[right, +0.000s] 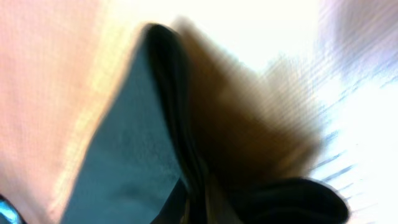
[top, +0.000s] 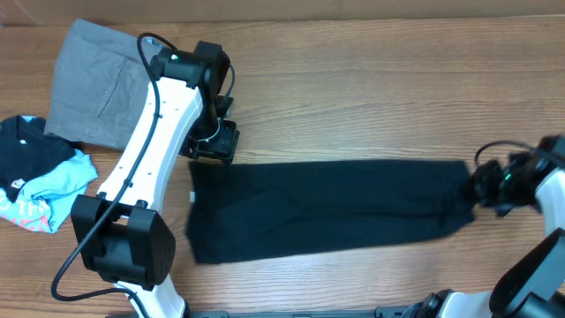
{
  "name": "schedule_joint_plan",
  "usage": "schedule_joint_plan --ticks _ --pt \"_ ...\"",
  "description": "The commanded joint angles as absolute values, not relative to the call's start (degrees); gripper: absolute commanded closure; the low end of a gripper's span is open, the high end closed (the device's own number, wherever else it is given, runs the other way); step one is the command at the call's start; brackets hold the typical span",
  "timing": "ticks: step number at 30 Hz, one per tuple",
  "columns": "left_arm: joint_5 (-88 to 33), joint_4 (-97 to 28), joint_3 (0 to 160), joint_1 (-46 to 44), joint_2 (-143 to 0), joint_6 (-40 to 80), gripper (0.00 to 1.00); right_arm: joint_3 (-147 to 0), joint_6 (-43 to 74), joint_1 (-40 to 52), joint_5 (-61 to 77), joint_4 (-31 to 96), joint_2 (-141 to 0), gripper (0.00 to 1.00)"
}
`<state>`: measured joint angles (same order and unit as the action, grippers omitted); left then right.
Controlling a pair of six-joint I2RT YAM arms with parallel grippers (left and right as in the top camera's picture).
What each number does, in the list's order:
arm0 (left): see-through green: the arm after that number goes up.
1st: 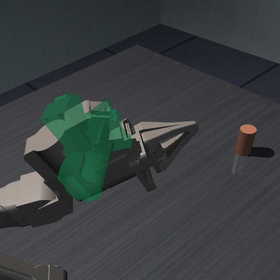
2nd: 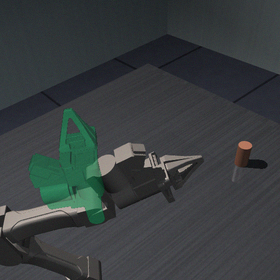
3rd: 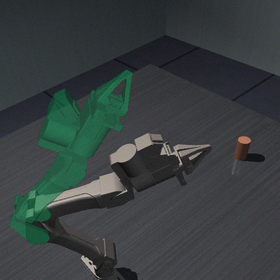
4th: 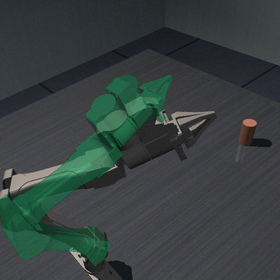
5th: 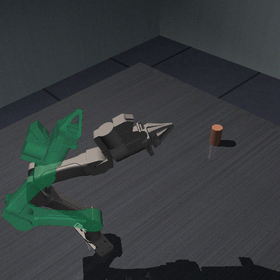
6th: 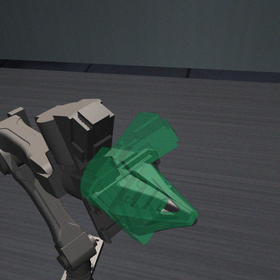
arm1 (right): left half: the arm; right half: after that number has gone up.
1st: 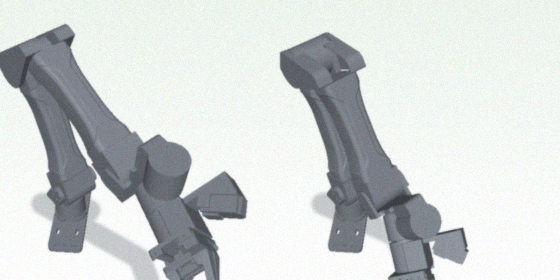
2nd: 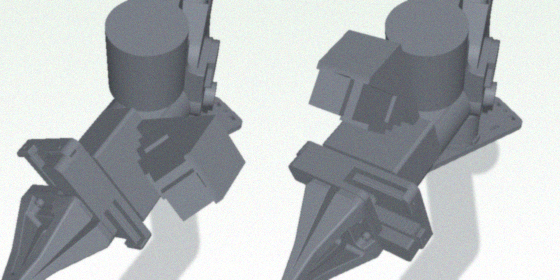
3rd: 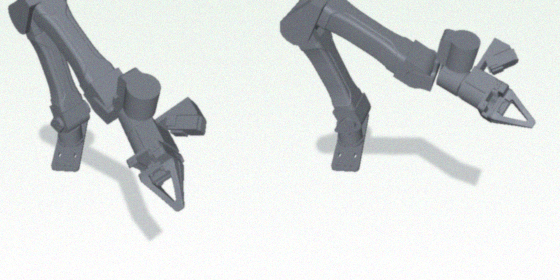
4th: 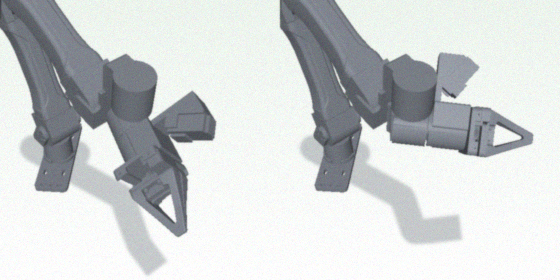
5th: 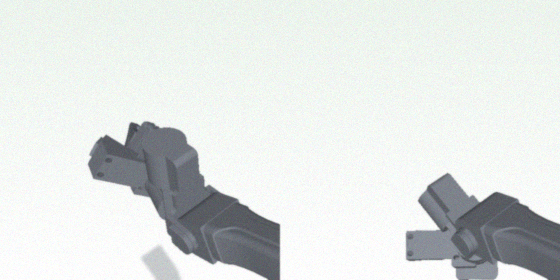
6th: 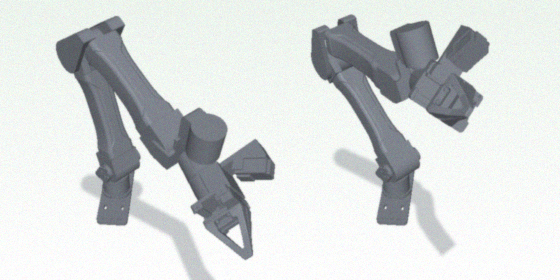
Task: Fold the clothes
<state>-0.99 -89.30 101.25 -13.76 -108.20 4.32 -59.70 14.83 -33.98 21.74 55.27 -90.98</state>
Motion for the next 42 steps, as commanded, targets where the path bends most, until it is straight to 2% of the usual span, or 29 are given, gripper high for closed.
schedule_joint_plan --ticks 1,9,16,22,28,29,31,32,40,42 --pt "-0.8 -89.4 102.3 -13.3 -107.5 3.8 0.35 -67.7 14.9 -33.8 20.2 57.3 -90.7 0.96" --pt "-0.9 -89.0 102.3 -13.4 -107.5 3.8 0.35 -70.7 14.5 -25.8 19.3 63.7 -90.8 0.96" --pt "-1.1 -88.6 102.3 -13.4 -107.5 3.9 0.35 -70.5 15.5 -7.8 19.3 65.9 -90.8 0.96" --pt "-1.0 -88.6 102.3 -13.4 -107.5 3.8 0.34 -69.1 23.2 8.3 14.1 63.4 -90.8 0.96" --pt "-1.1 -88.4 102.3 -13.4 -107.5 3.9 0.34 -66.1 31.6 17.8 12.4 58.1 -90.8 0.95" --pt "-1.1 -88.4 102.3 -13.4 -107.5 3.9 0.33 -65.6 32.5 18.8 12.4 57.1 -90.8 0.90" --pt "-1.1 -88.4 102.3 -13.4 -107.5 3.9 0.32 -64.7 33.3 20.4 12.5 55.1 -90.8 0.62" --pt "-1.1 -88.4 102.3 -13.4 -107.5 3.9 0.30 -64.6 33.2 20.8 12.4 54.4 -90.8 0.53" --pt "-1.1 -88.7 100.5 -13.4 -107.5 6.7 0.24 -66.5 30.3 17.7 9.8 56.0 -88.6 0.51" --pt "-1.6 -88.6 98.8 -13.4 -107.5 7.3 0.23 -66.5 30.7 15.2 8.1 57.7 -88.4 0.54"
